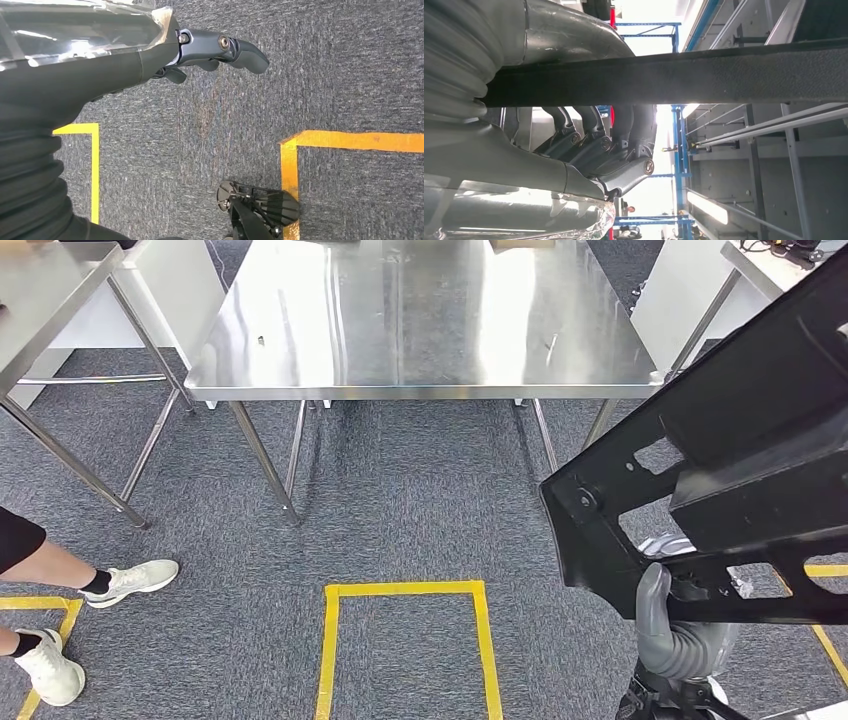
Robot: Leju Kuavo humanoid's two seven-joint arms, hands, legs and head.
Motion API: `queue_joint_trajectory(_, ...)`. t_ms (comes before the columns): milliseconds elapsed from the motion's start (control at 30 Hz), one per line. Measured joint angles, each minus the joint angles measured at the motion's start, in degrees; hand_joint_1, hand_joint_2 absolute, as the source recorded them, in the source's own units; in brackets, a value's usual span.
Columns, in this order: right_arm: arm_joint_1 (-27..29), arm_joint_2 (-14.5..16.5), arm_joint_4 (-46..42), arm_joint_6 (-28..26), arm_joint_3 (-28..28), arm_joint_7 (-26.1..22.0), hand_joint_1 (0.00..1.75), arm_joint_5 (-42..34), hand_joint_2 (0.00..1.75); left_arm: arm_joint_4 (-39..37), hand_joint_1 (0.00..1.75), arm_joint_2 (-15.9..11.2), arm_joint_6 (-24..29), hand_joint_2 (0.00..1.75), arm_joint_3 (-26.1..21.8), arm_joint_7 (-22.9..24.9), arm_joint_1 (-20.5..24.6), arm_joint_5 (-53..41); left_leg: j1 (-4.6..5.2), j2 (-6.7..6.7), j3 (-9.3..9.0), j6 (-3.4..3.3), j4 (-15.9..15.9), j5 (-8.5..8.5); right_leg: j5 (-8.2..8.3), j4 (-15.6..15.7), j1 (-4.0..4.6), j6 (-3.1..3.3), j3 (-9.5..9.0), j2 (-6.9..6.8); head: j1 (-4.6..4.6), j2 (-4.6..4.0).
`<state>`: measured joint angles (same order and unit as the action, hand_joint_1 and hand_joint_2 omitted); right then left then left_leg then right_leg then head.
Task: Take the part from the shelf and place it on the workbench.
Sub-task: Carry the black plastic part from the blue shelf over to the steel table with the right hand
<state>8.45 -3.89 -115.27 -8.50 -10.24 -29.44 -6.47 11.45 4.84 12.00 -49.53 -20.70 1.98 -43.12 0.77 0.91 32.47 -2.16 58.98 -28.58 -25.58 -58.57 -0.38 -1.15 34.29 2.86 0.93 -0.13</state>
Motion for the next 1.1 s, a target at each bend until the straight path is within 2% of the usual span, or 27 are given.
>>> queue_joint_trajectory(133, -0.01, 0.00, 0.00, -0.02, -0.15, 0.00, 1.75, 0.00, 1.75, 0.00, 0.00, -0.07, 0.06, 1.75, 0.00, -0.04, 0.02, 0.03, 0.38, -0.04, -0.01, -0.63, -0.06, 0.06, 0.09, 0.15, -0.35, -0.61, 0.00, 0.06, -0.03, 0.00)
queue_joint_trajectory(200, -0.02, -0.04, -0.01, -0.03, -0.16, -0.01, 1.75, 0.01, 1.75, 0.00, 0.00, -0.04, 0.09, 1.75, 0.00, -0.05, 0.05, 0.06, 0.01, -0.26, -0.42, -1.21, -0.89, 0.50, -0.11, -0.16, -0.23, -0.93, 0.30, -0.13, 0.00, 0.00)
queue_joint_trajectory(233, -0.08, -0.08, -0.01, -0.04, -0.18, -0.02, 1.75, 0.02, 1.75, 0.00, 0.00, -0.02, 0.16, 1.75, -0.01, -0.06, 0.06, 0.07, -0.23, -0.44, -0.68, -1.52, -1.36, 0.74, -0.74, -1.24, -0.14, -0.98, 0.88, -0.50, 0.14, 0.00)
queue_joint_trajectory(267, -0.16, -0.12, -0.01, -0.05, -0.20, -0.03, 1.75, 0.02, 1.75, 0.00, 0.00, 0.01, 0.25, 1.75, -0.01, -0.07, 0.05, 0.07, -0.48, -0.67, -0.93, -1.76, -1.75, 0.99, -1.85, -3.56, -0.10, -0.90, 2.04, -0.98, 0.29, 0.00)
queue_joint_trajectory(333, -0.27, -0.20, 0.02, -0.07, -0.27, -0.04, 1.75, 0.02, 1.75, 0.00, 0.00, 0.05, 0.40, 1.75, -0.02, -0.08, 0.00, 0.08, -0.54, -1.08, -1.01, -1.87, -1.86, 0.99, -4.86, -10.85, -0.35, -0.73, 5.60, -1.81, 0.54, 0.00)
queue_joint_trajectory(367, -0.26, -0.24, 0.04, -0.08, -0.31, -0.04, 1.75, 0.02, 1.75, 0.00, 0.00, 0.07, 0.45, 1.75, -0.02, -0.08, -0.02, 0.08, -0.61, -1.26, -1.01, -1.78, -1.85, 0.90, -5.89, -14.08, -0.56, -0.88, 7.22, -2.01, 0.55, 0.00)
queue_joint_trajectory(400, -0.23, -0.30, 0.07, -0.09, -0.34, -0.04, 1.75, 0.02, 1.75, 0.00, 0.00, 0.08, 0.47, 1.75, -0.02, -0.08, -0.04, 0.08, -0.74, -1.40, -1.06, -1.60, -1.83, 0.75, -6.05, -15.40, -0.79, -1.31, 7.85, -2.15, 0.54, 0.00)
queue_joint_trajectory(433, -0.23, -0.34, 0.10, -0.10, -0.38, -0.04, 1.75, 0.02, 1.75, 0.00, 0.00, 0.09, 0.49, 1.75, -0.02, -0.08, -0.06, 0.07, -0.92, -1.50, -1.21, -1.35, -1.81, 0.57, -5.36, -14.47, -1.01, -1.94, 7.32, -2.29, 0.56, 0.00)
queue_joint_trajectory(500, -0.26, -0.39, 0.13, -0.14, -0.44, -0.04, 1.75, 0.02, 1.75, 0.00, 0.00, 0.10, 0.51, 1.75, -0.02, -0.07, -0.07, 0.07, -1.26, -1.59, -1.76, -0.61, -1.73, 0.08, -2.45, -6.96, -1.52, -3.36, 3.17, -2.88, 0.67, 0.00)
queue_joint_trajectory(533, -0.30, -0.39, 0.15, -0.15, -0.49, -0.03, 1.75, 0.02, 1.75, 0.00, 0.00, 0.07, 0.53, 1.75, -0.03, -0.07, -0.07, 0.08, -1.25, -1.64, -1.99, -0.11, -1.63, -0.29, -1.45, -3.28, -1.59, -3.60, 1.03, -3.24, 0.85, 0.00)
queue_joint_trajectory(567, -0.31, -0.39, 0.16, -0.16, -0.55, -0.04, 1.75, 0.02, 1.75, 0.00, 0.00, 0.04, 0.54, 1.75, -0.04, -0.07, -0.07, 0.08, -1.17, -1.68, -2.17, 0.37, -1.54, -0.63, -0.92, -0.74, -1.61, -3.46, -0.47, -3.47, 0.92, 0.00)
queue_joint_trajectory(633, -0.29, -0.43, 0.20, -0.18, -0.63, -0.05, 1.75, 0.02, 1.75, 0.00, 0.00, 0.01, 0.57, 1.75, -0.05, -0.08, -0.06, 0.09, -1.05, -1.81, -2.47, 1.17, -1.60, -1.10, -1.21, 0.38, -1.28, -2.37, -1.27, -3.46, 0.95, 0.00)
queue_joint_trajectory(733, -0.29, -0.47, 0.17, -0.22, -0.68, -0.07, 1.75, 0.02, 1.75, 0.03, 0.00, 0.02, 0.60, 1.75, -0.08, -0.10, 0.00, 0.10, -1.53, -1.81, -2.46, 2.07, -0.68, -2.02, -1.69, 0.50, -1.50, -0.85, -1.91, -2.95, 0.72, 0.00)
queue_joint_trajectory(767, -0.30, -0.45, 0.17, -0.23, -0.71, -0.07, 1.75, 0.02, 1.75, 0.03, 0.00, 0.03, 0.61, 1.75, -0.08, -0.11, 0.02, 0.10, -1.65, -1.65, -1.35, 2.30, 1.58, -3.04, -1.91, 0.58, -1.66, -0.33, -2.32, -2.85, 0.60, 0.00)
queue_joint_trajectory(800, -0.29, -0.42, 0.17, -0.24, -0.74, -0.07, 1.75, 0.02, 1.75, 0.03, 0.00, 0.05, 0.62, 1.75, -0.09, -0.13, 0.01, 0.09, -1.74, -1.42, 0.60, 2.46, 5.12, -4.40, -2.21, 0.61, -1.66, 0.17, -2.67, -2.82, 0.48, 0.00)
queue_joint_trajectory(867, -0.28, -0.38, 0.18, -0.33, -0.79, -0.07, 1.75, 0.02, 1.75, 0.02, 0.00, 0.13, 0.63, 1.75, -0.11, -0.14, -0.10, 0.09, -1.76, -1.15, 5.83, 2.62, 13.16, -6.73, -2.95, 0.61, -1.43, 0.80, -3.38, -2.70, 0.35, 0.00)
queue_joint_trajectory(900, -0.26, -0.37, 0.18, -0.39, -0.80, -0.07, 1.75, 0.02, 1.75, 0.02, 0.00, 0.14, 0.64, 1.75, -0.13, -0.15, -0.17, 0.10, -1.77, -1.08, 7.85, 2.62, 15.36, -6.57, -3.36, 0.61, -1.33, 0.88, -3.82, -2.56, 0.34, 0.00)
queue_joint_trajectory(933, -0.24, -0.37, 0.18, -0.46, -0.80, -0.07, 1.75, 0.02, 1.75, 0.02, 0.00, 0.15, 0.64, 1.75, -0.15, -0.16, -0.23, 0.11, -1.78, -1.03, 8.83, 2.54, 15.44, -5.18, -3.83, 0.61, -1.27, 0.82, -4.39, -2.37, 0.33, 0.00)
queue_joint_trajectory(967, -0.24, -0.37, 0.18, -0.50, -0.81, -0.07, 1.75, 0.02, 1.75, 0.02, 0.00, 0.15, 0.66, 1.75, -0.17, -0.18, -0.26, 0.13, -1.78, -1.01, 8.61, 2.37, 13.20, -2.67, -4.37, 0.61, -1.26, 0.70, -5.12, -2.19, 0.31, 0.00)
queue_joint_trajectory(1000, -0.25, -0.37, 0.17, -0.52, -0.82, -0.07, 1.75, 0.02, 1.75, 0.02, 0.00, 0.14, 0.66, 1.75, -0.19, -0.19, -0.29, 0.14, -1.77, -0.97, 7.56, 2.10, 9.46, 0.35, -4.99, 0.64, -1.26, 0.53, -5.79, -2.04, 0.26, 0.00)
queue_joint_trajectory(1033, -0.27, -0.36, 0.18, -0.52, -0.83, -0.07, 1.75, 0.02, 1.75, 0.02, 0.00, 0.12, 0.67, 1.75, -0.20, -0.20, -0.28, 0.15, -1.68, -0.90, 6.23, 1.84, 5.89, 2.37, -5.63, 0.67, -1.12, 0.27, -6.39, -1.94, 0.24, 0.00)
queue_joint_trajectory(1067, -0.30, -0.36, 0.19, -0.52, -0.84, -0.07, 1.75, 0.02, 1.75, 0.02, 0.00, 0.10, 0.67, 1.75, -0.20, -0.22, -0.25, 0.15, -1.54, -0.83, 4.95, 1.58, 3.06, 3.48, -6.21, 0.75, -1.00, -0.06, -6.82, -1.81, 0.20, 0.00)
queue_joint_trajectory(1100, -0.32, -0.34, 0.18, -0.52, -0.84, -0.07, 1.75, 0.02, 1.75, 0.02, 0.00, 0.09, 0.67, 1.75, -0.21, -0.25, -0.22, 0.15, -1.34, -0.78, 4.13, 1.31, 1.51, 3.55, -6.64, 1.00, -0.91, -0.43, -7.09, -1.73, 0.16, 0.00)
